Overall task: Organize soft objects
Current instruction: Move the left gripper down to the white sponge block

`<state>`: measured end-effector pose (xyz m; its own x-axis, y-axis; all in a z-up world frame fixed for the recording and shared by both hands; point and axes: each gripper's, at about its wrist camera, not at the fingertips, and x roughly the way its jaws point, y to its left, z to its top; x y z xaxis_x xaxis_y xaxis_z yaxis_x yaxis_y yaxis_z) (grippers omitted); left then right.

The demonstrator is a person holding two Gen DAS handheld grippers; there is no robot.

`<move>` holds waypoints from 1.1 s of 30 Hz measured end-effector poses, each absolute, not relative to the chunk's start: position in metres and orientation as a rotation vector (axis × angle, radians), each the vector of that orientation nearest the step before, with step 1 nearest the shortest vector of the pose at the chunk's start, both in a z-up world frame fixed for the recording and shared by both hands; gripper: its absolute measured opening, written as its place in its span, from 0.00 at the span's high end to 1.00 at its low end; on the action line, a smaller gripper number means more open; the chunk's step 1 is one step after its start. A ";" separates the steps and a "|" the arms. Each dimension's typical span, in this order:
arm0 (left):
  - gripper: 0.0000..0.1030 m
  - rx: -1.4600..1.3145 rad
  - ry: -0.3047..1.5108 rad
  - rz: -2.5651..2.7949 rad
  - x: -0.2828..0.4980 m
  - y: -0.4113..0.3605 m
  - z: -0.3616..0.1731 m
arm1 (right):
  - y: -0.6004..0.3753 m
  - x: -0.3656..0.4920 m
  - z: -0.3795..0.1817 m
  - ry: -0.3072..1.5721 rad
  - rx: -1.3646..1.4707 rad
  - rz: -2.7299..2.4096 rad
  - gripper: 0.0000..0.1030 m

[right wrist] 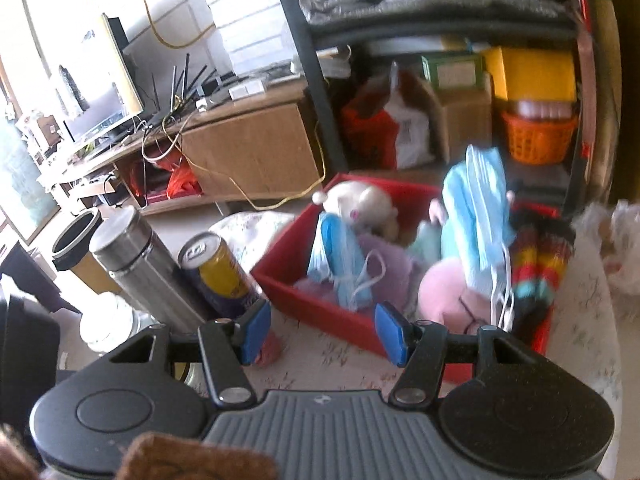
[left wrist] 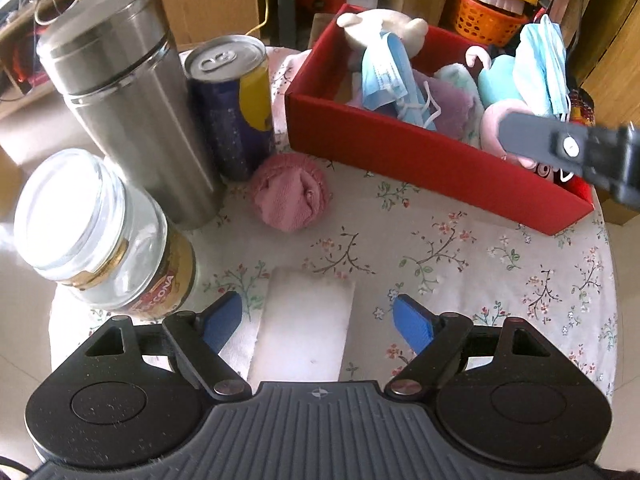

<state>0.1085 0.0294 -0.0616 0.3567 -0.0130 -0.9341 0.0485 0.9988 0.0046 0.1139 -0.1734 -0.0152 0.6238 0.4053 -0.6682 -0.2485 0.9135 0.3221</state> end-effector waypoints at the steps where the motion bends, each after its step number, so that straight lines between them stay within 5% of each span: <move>1: 0.21 0.037 1.208 -0.044 0.108 0.030 -0.062 | -0.176 0.112 -0.018 0.824 0.217 0.365 0.72; 33: 0.24 0.144 1.327 -0.022 0.106 0.026 -0.113 | -0.164 0.098 -0.040 0.946 0.208 0.413 0.72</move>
